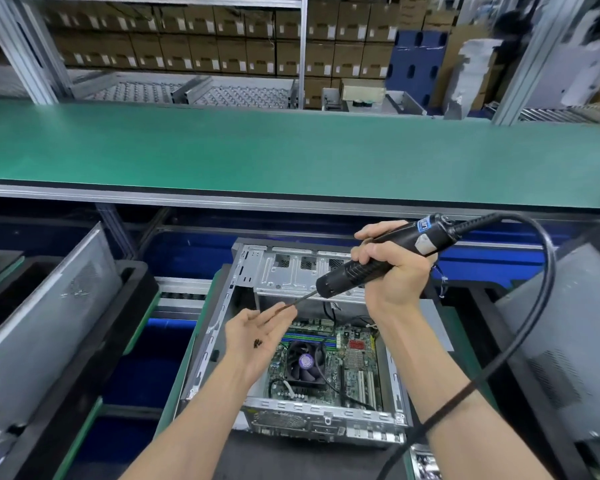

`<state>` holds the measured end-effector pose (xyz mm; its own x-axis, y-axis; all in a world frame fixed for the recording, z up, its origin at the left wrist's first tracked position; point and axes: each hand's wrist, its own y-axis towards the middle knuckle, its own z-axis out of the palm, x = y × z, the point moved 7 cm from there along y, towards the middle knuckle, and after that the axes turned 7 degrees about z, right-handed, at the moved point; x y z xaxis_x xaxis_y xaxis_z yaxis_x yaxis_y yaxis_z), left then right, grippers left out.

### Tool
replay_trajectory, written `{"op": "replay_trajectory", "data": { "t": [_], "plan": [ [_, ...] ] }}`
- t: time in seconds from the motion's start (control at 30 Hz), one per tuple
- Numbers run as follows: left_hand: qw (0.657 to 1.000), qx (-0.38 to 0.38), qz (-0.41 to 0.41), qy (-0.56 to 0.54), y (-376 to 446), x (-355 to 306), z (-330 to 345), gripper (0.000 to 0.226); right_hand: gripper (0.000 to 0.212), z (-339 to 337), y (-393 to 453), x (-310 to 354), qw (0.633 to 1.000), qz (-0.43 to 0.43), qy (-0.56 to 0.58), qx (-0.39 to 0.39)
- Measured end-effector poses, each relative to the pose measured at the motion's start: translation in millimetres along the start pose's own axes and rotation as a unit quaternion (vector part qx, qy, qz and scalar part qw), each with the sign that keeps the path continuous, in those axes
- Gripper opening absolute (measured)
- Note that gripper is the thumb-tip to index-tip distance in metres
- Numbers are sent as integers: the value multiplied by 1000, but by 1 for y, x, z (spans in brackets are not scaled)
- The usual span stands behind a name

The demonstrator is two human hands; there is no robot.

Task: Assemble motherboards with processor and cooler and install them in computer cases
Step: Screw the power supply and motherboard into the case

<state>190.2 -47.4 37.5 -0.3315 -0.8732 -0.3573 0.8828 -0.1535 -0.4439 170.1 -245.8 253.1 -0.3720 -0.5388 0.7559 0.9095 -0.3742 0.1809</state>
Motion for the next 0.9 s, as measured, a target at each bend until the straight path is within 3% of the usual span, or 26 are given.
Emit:
{"op": "replay_trajectory", "data": {
  "t": [0.27,0.47,0.6,0.9],
  "plan": [
    [997,-75,-5,0,9,2,-10,15,19,3,7,-7,1000,-21,-7,-11],
    [996,-83,-28,-31,13,0,-16,16,20,3,8,-14,999,-34,-14,-21],
    [996,-66,-30,-51,15,0,-15,31,22,5,8,-16,999,-39,-17,-23],
    [996,-59,-35,-56,21,1,-19,31,20,11,10,-23,999,-29,-17,-22]
  ]
}}
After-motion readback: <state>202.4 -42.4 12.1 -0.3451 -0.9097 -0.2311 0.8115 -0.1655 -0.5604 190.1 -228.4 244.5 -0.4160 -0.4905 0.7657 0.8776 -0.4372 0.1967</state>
